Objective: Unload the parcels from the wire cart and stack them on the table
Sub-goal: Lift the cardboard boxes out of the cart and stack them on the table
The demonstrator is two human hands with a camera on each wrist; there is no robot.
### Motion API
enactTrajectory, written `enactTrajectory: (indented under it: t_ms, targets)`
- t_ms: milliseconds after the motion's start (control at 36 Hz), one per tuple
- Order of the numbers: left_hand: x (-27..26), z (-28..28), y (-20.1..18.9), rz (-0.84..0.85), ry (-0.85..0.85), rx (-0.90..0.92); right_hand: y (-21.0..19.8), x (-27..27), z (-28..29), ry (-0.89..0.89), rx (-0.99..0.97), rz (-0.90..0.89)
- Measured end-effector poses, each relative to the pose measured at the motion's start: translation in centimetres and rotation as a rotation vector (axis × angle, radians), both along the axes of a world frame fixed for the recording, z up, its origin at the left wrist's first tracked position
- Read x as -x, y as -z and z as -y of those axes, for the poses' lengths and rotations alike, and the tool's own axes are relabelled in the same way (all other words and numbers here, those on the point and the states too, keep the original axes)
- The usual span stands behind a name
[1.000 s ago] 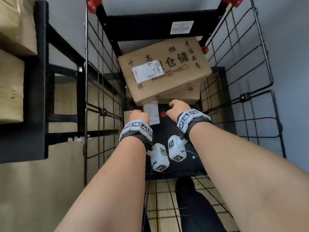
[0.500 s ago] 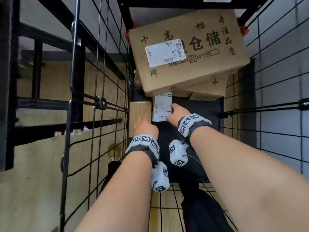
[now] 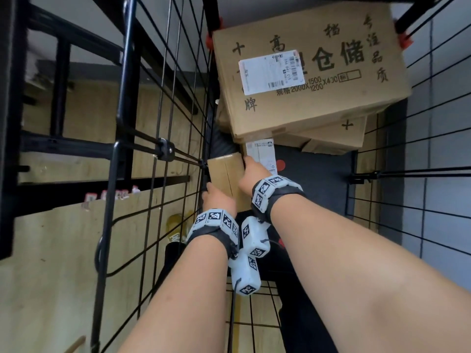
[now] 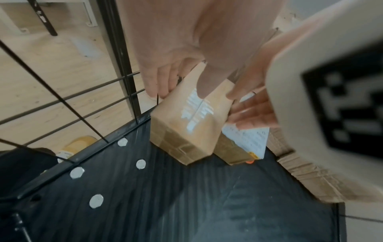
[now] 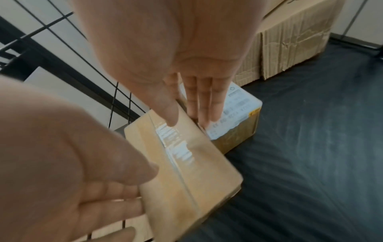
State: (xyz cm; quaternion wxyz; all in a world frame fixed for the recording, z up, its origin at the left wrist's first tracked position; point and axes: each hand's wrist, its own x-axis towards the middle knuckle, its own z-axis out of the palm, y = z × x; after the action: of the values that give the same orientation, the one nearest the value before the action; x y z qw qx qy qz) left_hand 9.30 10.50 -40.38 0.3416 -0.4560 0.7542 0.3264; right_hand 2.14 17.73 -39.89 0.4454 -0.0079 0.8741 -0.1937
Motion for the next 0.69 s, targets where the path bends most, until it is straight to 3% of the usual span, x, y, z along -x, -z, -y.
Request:
enactTrajectory:
  t_ms: [139, 278, 444, 583, 694]
  targets:
    - [0.0, 0.2, -0.7, 0.066, 0.077, -0.010, -0.8, -0.6, -0.9, 0.025, -0.077, 0.037]
    - [1.1, 0.5, -3.4, 0.034, 0.006, 0.013, -3.0, -0.2, -1.7, 0.047, -0.107, 0.055]
    - [2.1, -0.2, -8.5, -0.051, -0.126, 0.031, -7.6, 0.0, -2.5, 0.168, -0.095, 0.056]
    - [2.4, -0.6, -13.1, -0.049, -0.115, 0.035, -12.3, 0.4, -3.7, 0.188, -0.041, 0.078]
    - [2.3, -1.5, -17.8, -0.154, -0.077, 0.042, -16.5, 0.6, -5.3, 0.182, -0.007, 0.035]
